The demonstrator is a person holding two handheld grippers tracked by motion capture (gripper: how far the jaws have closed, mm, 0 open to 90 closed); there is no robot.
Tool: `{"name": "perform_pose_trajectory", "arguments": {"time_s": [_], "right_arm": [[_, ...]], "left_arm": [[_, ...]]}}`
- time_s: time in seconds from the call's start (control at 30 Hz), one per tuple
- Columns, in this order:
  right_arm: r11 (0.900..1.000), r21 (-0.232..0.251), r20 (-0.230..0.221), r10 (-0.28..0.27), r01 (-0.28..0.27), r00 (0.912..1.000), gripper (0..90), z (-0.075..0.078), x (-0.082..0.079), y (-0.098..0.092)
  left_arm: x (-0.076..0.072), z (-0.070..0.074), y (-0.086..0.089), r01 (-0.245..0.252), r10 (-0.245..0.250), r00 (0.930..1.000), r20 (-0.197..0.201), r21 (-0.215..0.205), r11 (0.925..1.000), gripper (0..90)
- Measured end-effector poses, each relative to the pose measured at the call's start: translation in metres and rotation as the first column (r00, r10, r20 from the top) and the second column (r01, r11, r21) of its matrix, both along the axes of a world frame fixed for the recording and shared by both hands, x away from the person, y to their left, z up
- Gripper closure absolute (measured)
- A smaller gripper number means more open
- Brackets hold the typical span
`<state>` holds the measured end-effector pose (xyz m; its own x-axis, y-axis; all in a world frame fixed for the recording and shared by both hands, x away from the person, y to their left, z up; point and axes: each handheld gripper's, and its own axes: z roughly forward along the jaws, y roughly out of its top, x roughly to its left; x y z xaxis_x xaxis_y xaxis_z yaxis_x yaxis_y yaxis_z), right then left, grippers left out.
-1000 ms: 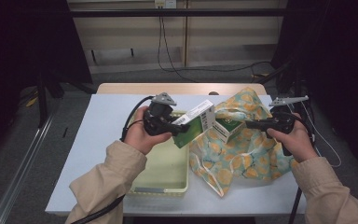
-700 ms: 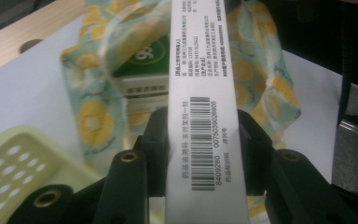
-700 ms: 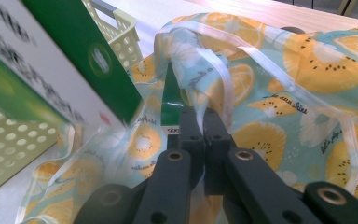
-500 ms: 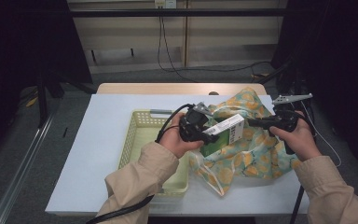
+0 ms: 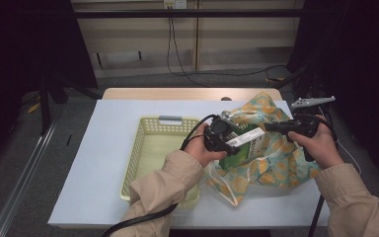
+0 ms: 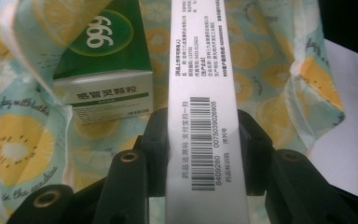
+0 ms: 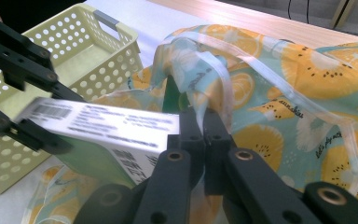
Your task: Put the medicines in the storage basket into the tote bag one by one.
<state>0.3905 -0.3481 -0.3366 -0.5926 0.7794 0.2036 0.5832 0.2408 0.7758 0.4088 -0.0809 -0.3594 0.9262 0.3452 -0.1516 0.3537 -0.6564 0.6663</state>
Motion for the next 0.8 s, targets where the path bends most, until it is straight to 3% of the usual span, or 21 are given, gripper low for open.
{"name": "perform_pose_trajectory", "arguments": {"time_s": [0.8], "right_arm": [[1.0,0.003,0.004,0.003,-0.003,1.0,89.6,0.002,0.0,-0.004]], "left_arm": [[0.018,-0.022,-0.046,-0.015,0.016,0.9998,0.009,-0.023,0.9996,62.3]]}}
